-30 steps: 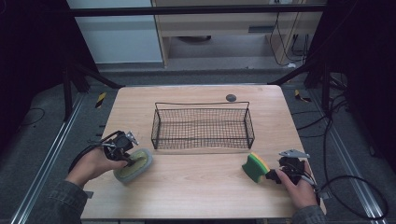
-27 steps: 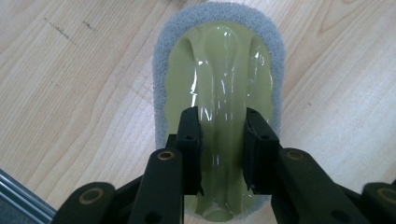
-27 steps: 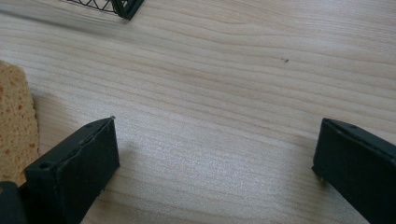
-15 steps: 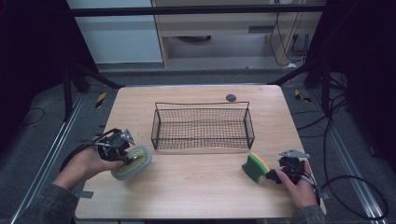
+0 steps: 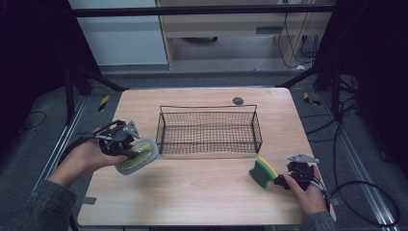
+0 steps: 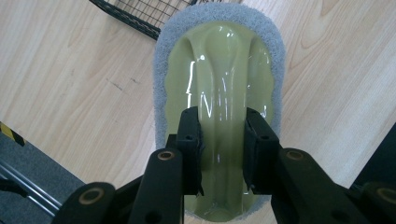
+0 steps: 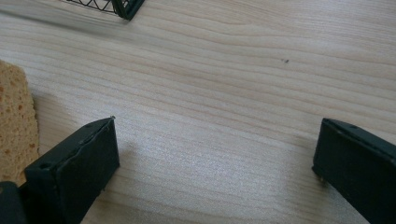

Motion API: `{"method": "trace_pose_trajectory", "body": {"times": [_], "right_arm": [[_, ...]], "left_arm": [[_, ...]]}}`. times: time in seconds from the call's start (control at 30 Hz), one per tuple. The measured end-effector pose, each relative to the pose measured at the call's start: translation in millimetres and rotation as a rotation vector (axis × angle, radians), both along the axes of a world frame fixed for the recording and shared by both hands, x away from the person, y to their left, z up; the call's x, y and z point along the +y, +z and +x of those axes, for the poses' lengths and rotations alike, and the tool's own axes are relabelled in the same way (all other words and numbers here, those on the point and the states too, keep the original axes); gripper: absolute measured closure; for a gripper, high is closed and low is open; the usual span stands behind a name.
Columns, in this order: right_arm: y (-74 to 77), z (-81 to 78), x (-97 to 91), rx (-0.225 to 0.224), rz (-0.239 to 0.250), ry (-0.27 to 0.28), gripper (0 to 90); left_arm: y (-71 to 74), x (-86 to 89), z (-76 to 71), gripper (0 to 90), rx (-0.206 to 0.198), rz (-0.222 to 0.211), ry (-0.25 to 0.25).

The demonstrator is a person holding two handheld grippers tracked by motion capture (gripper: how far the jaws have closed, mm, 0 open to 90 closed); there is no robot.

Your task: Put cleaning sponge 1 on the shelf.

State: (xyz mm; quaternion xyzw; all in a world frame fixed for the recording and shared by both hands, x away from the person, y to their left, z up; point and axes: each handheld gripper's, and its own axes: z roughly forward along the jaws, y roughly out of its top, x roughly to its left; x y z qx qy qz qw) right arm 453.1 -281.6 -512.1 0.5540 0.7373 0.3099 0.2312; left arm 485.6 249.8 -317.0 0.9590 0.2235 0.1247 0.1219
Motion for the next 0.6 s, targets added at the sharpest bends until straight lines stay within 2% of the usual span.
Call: {"method": "trace_pose_trajectory", "body": {"times": [0.6], "right_arm": [[-0.4,0.3,0.0,-0.003,-0.005,-0.001,0.4]], "left_arm": [[23.5,-13.1,10.3,70.9,-0.048,0.017,-0.034]]}}
